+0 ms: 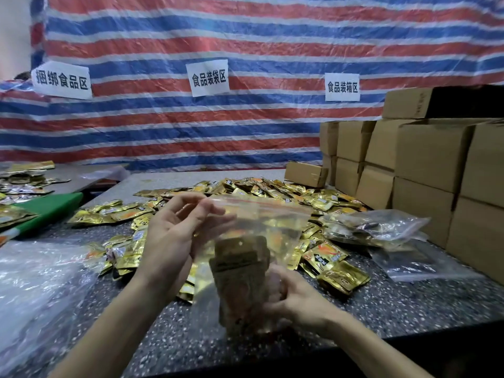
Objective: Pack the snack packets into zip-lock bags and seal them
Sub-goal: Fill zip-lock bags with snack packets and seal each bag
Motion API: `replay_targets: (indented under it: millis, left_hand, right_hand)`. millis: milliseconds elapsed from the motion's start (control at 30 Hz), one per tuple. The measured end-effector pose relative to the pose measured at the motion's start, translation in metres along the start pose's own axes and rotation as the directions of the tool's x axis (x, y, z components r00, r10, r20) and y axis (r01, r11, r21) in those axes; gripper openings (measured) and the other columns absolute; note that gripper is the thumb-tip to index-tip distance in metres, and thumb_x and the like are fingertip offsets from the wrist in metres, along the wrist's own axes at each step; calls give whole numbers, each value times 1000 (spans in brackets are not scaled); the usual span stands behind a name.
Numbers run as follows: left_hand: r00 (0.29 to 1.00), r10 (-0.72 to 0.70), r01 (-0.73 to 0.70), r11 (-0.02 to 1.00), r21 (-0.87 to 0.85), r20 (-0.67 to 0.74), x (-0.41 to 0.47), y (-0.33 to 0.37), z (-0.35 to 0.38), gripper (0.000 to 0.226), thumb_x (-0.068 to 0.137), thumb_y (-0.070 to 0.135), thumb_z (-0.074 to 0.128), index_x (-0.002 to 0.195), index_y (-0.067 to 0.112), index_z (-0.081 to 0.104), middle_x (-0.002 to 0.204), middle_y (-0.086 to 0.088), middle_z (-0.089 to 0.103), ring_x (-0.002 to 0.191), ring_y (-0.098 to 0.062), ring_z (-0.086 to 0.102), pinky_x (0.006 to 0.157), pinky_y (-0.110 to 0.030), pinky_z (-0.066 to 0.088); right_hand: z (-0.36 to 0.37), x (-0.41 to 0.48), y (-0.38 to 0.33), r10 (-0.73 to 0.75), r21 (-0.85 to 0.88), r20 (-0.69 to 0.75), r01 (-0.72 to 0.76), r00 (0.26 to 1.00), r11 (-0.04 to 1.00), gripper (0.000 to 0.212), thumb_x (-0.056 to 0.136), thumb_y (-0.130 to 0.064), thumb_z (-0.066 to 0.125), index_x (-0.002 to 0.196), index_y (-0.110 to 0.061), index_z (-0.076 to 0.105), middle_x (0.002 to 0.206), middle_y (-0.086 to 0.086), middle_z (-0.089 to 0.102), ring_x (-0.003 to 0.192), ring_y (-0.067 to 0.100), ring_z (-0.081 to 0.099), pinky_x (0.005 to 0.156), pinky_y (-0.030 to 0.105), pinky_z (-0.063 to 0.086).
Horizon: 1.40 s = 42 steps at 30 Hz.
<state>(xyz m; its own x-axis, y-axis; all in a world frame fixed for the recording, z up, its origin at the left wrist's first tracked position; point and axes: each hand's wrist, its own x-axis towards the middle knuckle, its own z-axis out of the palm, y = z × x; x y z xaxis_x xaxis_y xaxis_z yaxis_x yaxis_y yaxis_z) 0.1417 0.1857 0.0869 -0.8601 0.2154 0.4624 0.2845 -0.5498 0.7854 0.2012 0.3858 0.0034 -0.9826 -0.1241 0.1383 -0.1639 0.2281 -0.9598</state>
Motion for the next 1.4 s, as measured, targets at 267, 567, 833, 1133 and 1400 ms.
replay_targets:
  millis: [267,567,833,1133,1400]
  left_hand:
    - [1000,20,-15,955,295,-14,1,-21,0,38,77,28,70,114,18,66,116,0,72,112,-18,67,99,-41,51]
    - [994,-83,48,918,393,72,-15,-46,-3,20,78,35,67,95,31,76,104,0,75,101,-16,70,86,-36,55]
    - [989,-139,102,897,430,54,-18,-54,-17,16,86,27,64,98,28,75,105,-1,75,98,-17,71,81,-32,54]
    - [991,13,65,823,564,-133,-15,-49,-61,10,91,19,68,98,25,73,98,3,75,90,-13,71,76,-25,56]
    - [919,284,171,342,924,-275,-8,-30,-173,12,90,12,70,98,20,73,96,1,72,78,-1,61,63,-11,45]
  right_hand:
    - [-78,1,-38,154,230,-318,-81,935,970,49,63,-13,79,106,-6,59,94,8,78,79,20,76,62,39,58]
    - [-181,69,-34,393,482,-726,11,565,876,29,94,-4,64,120,3,54,112,19,67,70,22,71,50,28,56]
    - [-153,74,4,486,519,-686,-104,542,849,40,95,1,60,133,5,49,134,26,56,101,34,66,81,39,60]
    - [-38,88,17,150,107,-495,-111,856,988,23,97,-26,65,85,-8,72,72,3,70,50,11,60,44,25,49]
    - [37,93,50,-115,-77,-413,91,903,993,28,96,-30,65,74,-12,66,64,5,61,55,18,54,52,34,43]
